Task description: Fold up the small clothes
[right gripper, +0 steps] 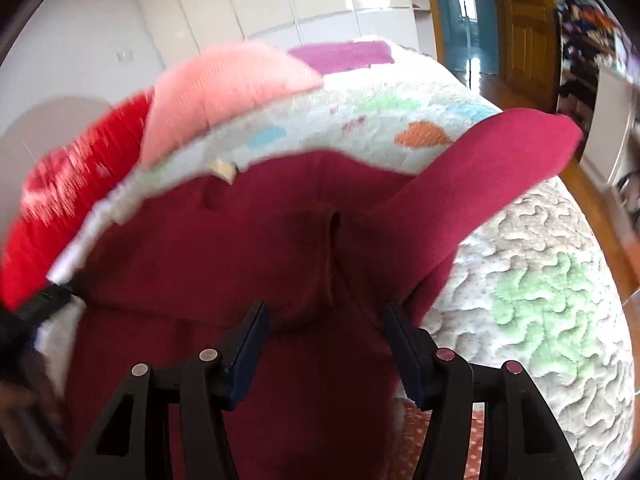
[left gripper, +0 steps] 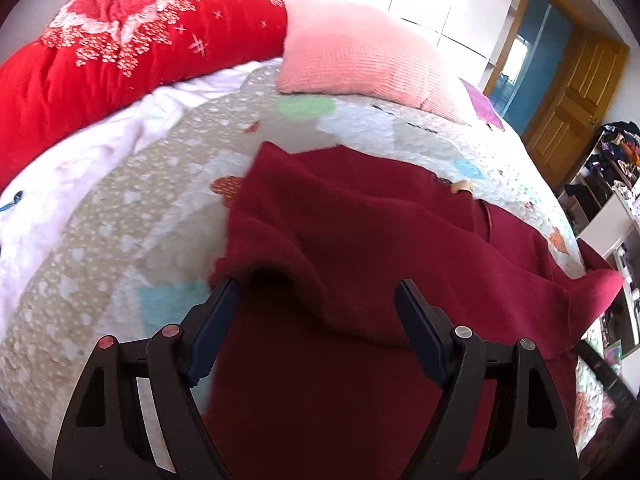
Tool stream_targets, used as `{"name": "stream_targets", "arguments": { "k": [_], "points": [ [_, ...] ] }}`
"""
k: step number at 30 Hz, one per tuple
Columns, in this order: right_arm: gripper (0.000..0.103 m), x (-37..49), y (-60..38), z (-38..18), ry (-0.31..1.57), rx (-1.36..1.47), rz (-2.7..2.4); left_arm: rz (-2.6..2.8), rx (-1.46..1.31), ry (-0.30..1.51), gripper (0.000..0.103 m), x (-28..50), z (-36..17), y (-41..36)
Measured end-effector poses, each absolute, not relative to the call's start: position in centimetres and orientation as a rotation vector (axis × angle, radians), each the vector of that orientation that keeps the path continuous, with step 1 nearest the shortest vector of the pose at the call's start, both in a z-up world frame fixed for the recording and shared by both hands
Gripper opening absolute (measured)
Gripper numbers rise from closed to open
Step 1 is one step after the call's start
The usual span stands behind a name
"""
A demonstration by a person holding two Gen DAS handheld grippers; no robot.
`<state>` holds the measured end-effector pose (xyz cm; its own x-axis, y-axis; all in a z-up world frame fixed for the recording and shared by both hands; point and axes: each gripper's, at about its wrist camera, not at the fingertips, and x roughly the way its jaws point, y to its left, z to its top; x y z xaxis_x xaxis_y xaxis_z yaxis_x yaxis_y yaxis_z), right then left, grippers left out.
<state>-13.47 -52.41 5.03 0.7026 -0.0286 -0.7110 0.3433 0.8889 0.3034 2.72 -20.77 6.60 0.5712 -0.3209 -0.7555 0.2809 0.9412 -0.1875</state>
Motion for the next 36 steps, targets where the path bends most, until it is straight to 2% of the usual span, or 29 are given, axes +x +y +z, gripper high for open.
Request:
{"name": "stream_targets", "arguments": {
  "k": [6, 12, 15, 17, 19, 22, 26, 28, 31, 36],
  "points": [
    [0.058, -16.6, -60.0, 5.4, 0.701, 0.585, -0.404, -0.366, -0.034, 0.811, 0.08, 1.7, 7.8, -21.8],
    [0.061, -18.1, -67.6, 6.3, 0.619, 0.784, -0.538, -0.382, -0.018, 0.898, 0.08, 2.7, 5.2, -22.8],
    [0.06, -16.8, -67.8, 6.8, 0.656, 0.683, -0.579, -0.375, -0.027, 0.926, 0.08, 3.0, 3.8, -22.9],
    [0.051, -14.2, -66.8, 7.2, 0.691, 0.572, -0.563, -0.372, -0.021, 0.917, 0.081, 2.9, 3.7, -23.0],
    [0.049, -11.6, -65.7, 7.6, 0.708, 0.486, -0.552, -0.38, -0.009, 0.913, 0.084, 2.7, 3.5, -23.3],
    [0.049, -7.6, -64.7, 7.3, 0.711, 0.449, -0.496, -0.401, -0.012, 0.919, 0.09, 2.9, 3.3, -23.4],
    [0.05, -2.5, -62.4, 4.3, 0.854, 0.37, -0.432, -0.416, -0.026, 0.919, 0.091, 2.9, 3.2, -23.2],
    [0.05, -3.7, -61.9, 5.0, 0.81, 0.362, -0.414, -0.419, -0.032, 0.919, 0.091, 2.9, 3.2, -23.1],
    [0.051, -7.7, -63.5, 6.4, 0.715, 0.492, -0.332, -0.42, -0.032, 0.92, 0.091, 2.9, 3.2, -23.2],
    [0.056, -14.0, -70.1, 6.8, 0.626, 0.574, -0.551, -0.419, -0.03, 0.92, 0.091, 2.9, 3.2, -23.2]
  ]
}}
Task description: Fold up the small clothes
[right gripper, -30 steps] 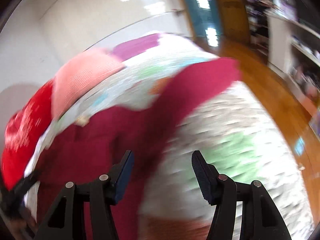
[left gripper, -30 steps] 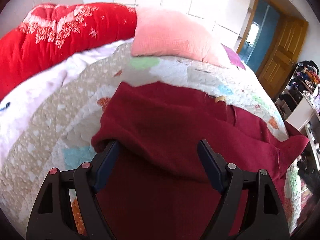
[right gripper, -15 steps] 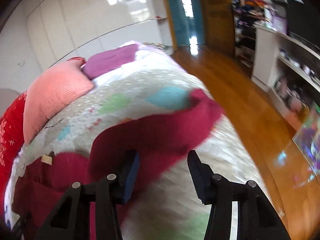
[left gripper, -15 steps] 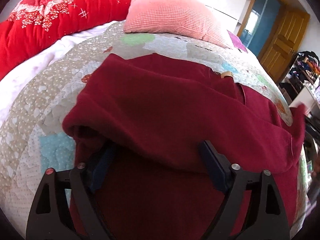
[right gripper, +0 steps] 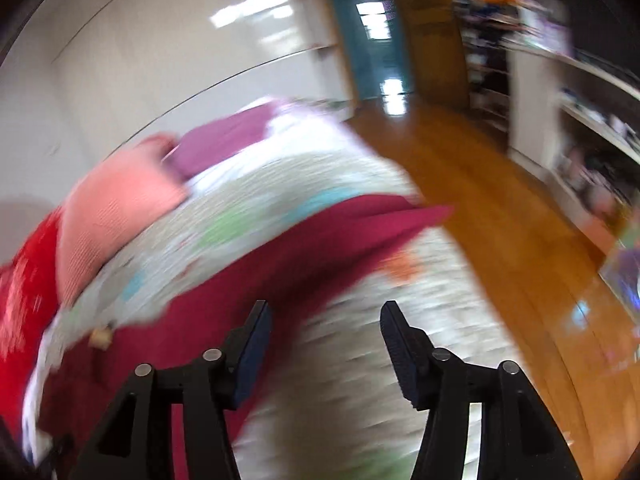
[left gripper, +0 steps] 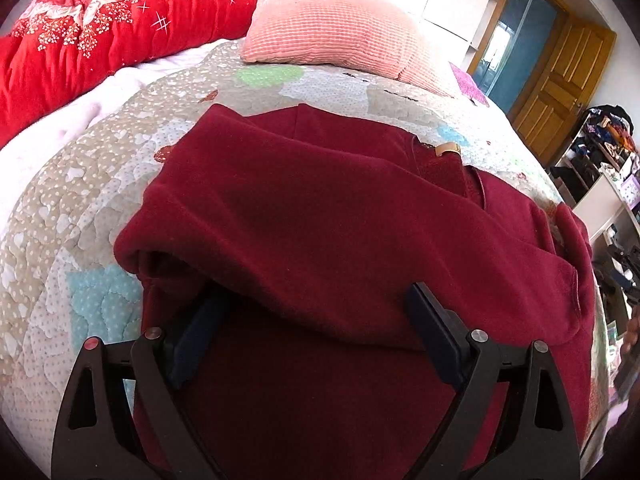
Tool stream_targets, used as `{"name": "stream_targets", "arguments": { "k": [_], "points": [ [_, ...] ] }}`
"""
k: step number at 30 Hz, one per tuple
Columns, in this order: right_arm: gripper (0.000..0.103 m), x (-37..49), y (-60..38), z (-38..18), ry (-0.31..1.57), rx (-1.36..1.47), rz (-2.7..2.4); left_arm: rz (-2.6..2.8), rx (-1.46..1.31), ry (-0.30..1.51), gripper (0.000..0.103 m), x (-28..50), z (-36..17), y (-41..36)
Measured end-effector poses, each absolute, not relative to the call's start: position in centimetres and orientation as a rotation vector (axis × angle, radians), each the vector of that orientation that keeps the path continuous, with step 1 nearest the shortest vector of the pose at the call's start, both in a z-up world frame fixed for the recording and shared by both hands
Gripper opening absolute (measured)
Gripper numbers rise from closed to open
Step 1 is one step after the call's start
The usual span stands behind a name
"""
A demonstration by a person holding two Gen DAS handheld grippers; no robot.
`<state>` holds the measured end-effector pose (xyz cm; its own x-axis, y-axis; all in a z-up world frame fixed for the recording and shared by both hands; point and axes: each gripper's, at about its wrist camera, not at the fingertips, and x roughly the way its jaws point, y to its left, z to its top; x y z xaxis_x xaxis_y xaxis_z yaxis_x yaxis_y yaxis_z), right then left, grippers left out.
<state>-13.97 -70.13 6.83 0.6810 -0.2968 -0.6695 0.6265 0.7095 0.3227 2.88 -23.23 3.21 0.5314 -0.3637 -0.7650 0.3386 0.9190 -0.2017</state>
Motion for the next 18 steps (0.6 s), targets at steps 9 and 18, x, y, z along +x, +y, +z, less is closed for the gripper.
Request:
{"name": "stream_targets", "arguments": {
  "k": [9, 18],
  "points": [
    [0.055, -10.6, -78.0, 2.2, 0.613, 0.928, -0.513, -0.444, -0.023, 0.922, 0.099, 3.1, 3.1, -23.6],
    [0.009, -14.6, -78.3, 6.5, 0.511, 0.764, -0.551, -0.473, -0.063, 0.919, 0.099, 3.1, 3.1, -23.1]
  ]
}}
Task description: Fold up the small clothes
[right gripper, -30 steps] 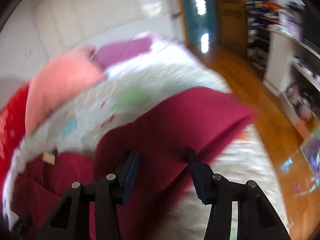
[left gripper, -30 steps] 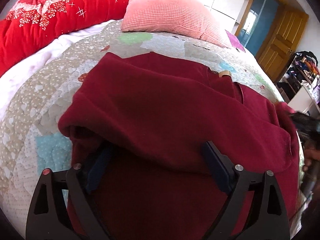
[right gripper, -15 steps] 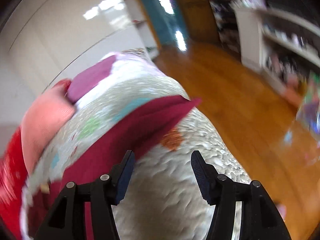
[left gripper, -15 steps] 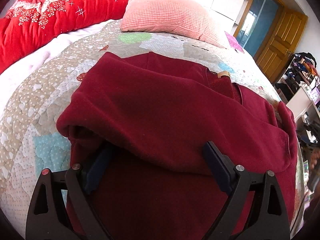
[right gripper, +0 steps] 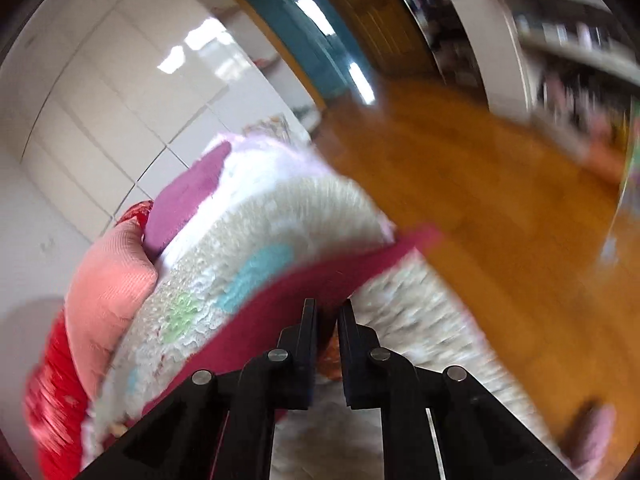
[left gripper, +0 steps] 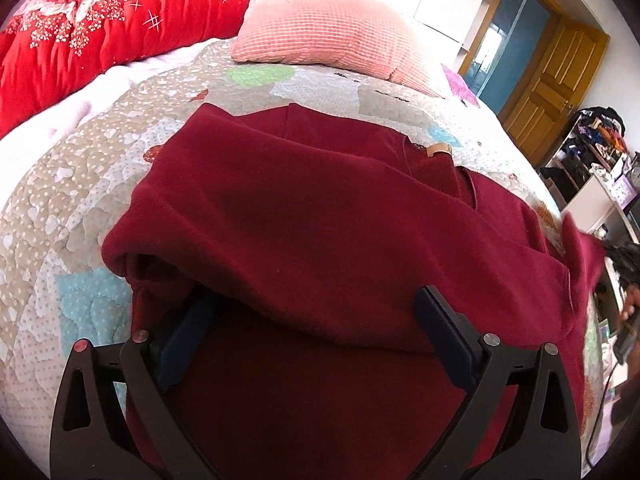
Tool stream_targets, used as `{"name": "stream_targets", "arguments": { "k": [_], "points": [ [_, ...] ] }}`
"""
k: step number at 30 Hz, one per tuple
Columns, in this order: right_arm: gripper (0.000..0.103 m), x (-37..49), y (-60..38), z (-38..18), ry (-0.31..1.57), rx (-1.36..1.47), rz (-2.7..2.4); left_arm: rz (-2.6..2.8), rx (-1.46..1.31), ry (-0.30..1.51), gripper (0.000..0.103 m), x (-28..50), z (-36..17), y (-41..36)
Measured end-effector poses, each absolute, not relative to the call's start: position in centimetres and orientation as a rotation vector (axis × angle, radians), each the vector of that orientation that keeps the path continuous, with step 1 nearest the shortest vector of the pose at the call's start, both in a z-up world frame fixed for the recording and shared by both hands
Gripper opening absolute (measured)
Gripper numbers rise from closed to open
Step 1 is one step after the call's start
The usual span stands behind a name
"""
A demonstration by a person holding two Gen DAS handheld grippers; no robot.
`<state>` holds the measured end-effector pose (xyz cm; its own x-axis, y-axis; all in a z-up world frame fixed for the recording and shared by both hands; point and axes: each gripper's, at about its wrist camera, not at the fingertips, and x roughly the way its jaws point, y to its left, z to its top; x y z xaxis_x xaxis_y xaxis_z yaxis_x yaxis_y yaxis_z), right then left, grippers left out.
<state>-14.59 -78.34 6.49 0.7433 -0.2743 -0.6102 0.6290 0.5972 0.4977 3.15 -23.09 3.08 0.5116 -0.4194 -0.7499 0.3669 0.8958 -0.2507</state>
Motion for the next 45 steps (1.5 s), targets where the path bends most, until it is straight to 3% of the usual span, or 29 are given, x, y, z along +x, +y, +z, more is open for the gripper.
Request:
{"name": "stream_targets", "arguments": {
  "k": [6, 10, 14, 18, 22, 24, 26, 28, 33, 37, 45],
  "points": [
    [0.007, -19.5, -76.0, 13.8, 0.443, 0.625, -0.531, -0.497, -0.114, 0.914, 0.099, 3.0, 3.6, -22.3],
    [0.007, -19.0, -68.8, 19.2, 0.395, 0.486, -0.364, -0.518, -0.222, 0.939, 0.099, 3.1, 5.7, -19.5],
    [0.007, -15.6, -57.0, 22.2, 0.399, 0.291, -0.069, -0.438, -0.312, 0.852, 0.099, 3.0, 8.6, -14.8],
    [0.007, -10.4, -45.5, 19.0, 0.502, 0.2, 0.157, -0.388, -0.333, 0.86, 0.099, 3.8, 9.2, -12.1],
    [0.007, -6.0, -38.5, 10.9, 0.774, 0.191, 0.228, -0.397, -0.358, 0.881, 0.099, 3.7, 8.9, -10.8],
    [0.01, -6.9, -38.9, 9.5, 0.789, 0.251, 0.249, -0.396, -0.339, 0.874, 0.099, 3.6, 8.6, -10.7],
    [0.034, -8.7, -40.6, 9.6, 0.772, 0.24, 0.202, -0.403, -0.337, 0.887, 0.099, 3.8, 8.1, -11.1],
    [0.043, -10.3, -43.2, 10.3, 0.726, 0.209, 0.106, -0.416, -0.361, 0.912, 0.099, 3.8, 7.5, -11.5],
    [0.045, -10.1, -50.6, 12.0, 0.669, 0.107, -0.157, -0.458, -0.366, 0.949, 0.099, 3.3, 6.7, -13.6],
    [0.048, -6.9, -54.2, 10.6, 0.804, -0.029, -0.23, -0.456, -0.317, 0.946, 0.099, 3.4, 6.8, -14.3],
    [0.048, -9.2, -58.1, 9.1, 0.745, 0.124, -0.266, -0.456, -0.344, 0.969, 0.099, 4.1, 5.9, -14.9]
  ]
}}
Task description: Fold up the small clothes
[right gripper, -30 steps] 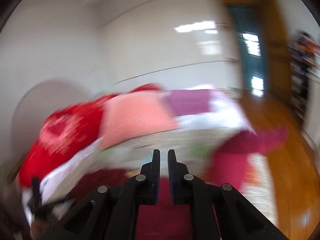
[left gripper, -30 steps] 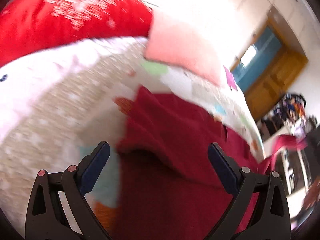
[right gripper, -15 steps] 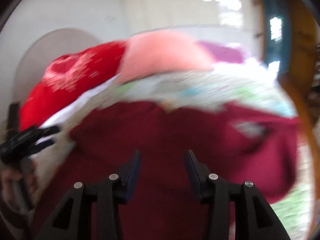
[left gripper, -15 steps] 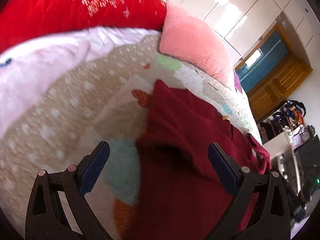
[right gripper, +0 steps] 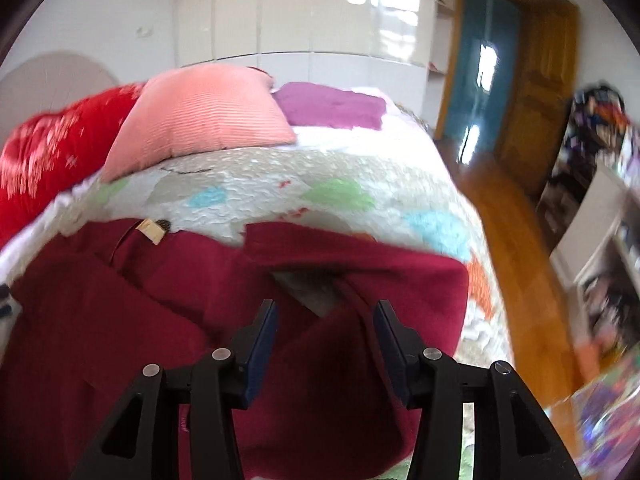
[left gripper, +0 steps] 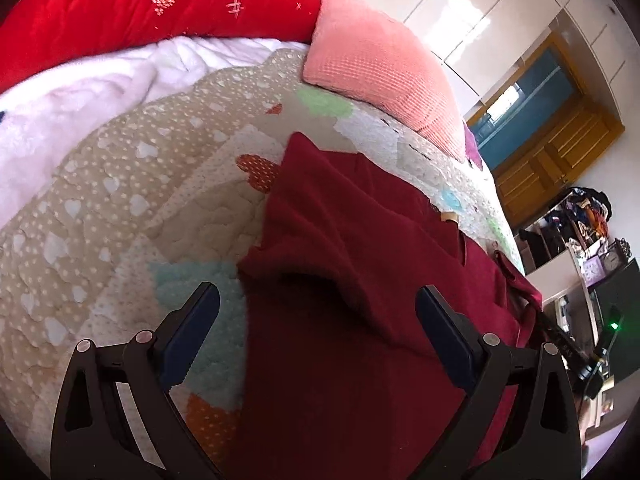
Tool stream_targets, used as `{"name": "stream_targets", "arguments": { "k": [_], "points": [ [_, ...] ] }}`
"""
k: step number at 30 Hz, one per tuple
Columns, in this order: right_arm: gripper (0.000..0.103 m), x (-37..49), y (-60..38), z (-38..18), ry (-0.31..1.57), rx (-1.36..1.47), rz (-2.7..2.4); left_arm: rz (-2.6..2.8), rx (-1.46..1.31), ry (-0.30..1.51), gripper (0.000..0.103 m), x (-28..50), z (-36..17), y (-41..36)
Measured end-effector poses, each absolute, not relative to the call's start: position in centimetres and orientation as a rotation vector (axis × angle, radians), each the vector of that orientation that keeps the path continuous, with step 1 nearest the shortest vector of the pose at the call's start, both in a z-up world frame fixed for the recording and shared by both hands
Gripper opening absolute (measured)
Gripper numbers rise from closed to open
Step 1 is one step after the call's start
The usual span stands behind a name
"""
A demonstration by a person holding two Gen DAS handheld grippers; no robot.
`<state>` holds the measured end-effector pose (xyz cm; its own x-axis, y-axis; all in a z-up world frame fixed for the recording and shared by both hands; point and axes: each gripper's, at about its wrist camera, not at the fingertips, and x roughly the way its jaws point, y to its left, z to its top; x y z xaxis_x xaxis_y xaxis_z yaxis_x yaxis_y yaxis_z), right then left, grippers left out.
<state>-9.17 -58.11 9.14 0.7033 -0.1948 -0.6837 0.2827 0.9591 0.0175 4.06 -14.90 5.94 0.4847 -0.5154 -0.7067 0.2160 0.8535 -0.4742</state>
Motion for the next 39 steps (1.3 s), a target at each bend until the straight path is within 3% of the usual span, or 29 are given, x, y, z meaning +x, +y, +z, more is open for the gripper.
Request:
{"name": "stream_targets", "arguments": {
  "k": [10, 14, 17, 22, 27, 30, 31, 32, 39],
  "points": [
    [0.048, 1.6, -57.4, 7.1, 0.948, 0.132, -0.109, -0.466, -0.309, 0.982, 0.099, 3.7, 5.9, -16.4],
    [0.048, 3.8, -62.5, 10.5, 0.754, 0.294, -0.273, -0.468, -0.301, 0.967, 0.099, 3.6, 6.2, -16.3],
    [0.049, 1.5, -65.1, 12.2, 0.708, 0.421, -0.264, -0.474, -0.301, 0.966, 0.099, 3.9, 5.6, -16.4],
    [0.049, -1.1, -61.8, 11.5, 0.795, 0.16, -0.205, -0.47, -0.322, 0.983, 0.099, 4.0, 4.7, -16.7],
    [0.049, 2.6, -59.4, 6.9, 0.888, -0.021, -0.237, -0.472, -0.308, 0.983, 0.099, 3.6, 5.5, -16.3],
    [0.032, 4.2, -60.5, 4.4, 0.947, -0.017, -0.29, -0.454, -0.293, 0.95, 0.099, 3.3, 6.5, -15.1],
    [0.014, 3.6, -61.1, 5.0, 0.91, 0.04, -0.278, -0.444, -0.294, 0.937, 0.099, 3.4, 6.8, -14.4],
    [0.006, 3.1, -61.4, 5.5, 0.89, 0.079, -0.261, -0.437, -0.301, 0.931, 0.099, 3.5, 6.9, -13.9],
    [0.006, -4.0, -58.8, 14.0, 0.691, 0.266, -0.04, -0.394, -0.414, 0.91, 0.099, 4.2, 7.5, -9.8]
  ]
}}
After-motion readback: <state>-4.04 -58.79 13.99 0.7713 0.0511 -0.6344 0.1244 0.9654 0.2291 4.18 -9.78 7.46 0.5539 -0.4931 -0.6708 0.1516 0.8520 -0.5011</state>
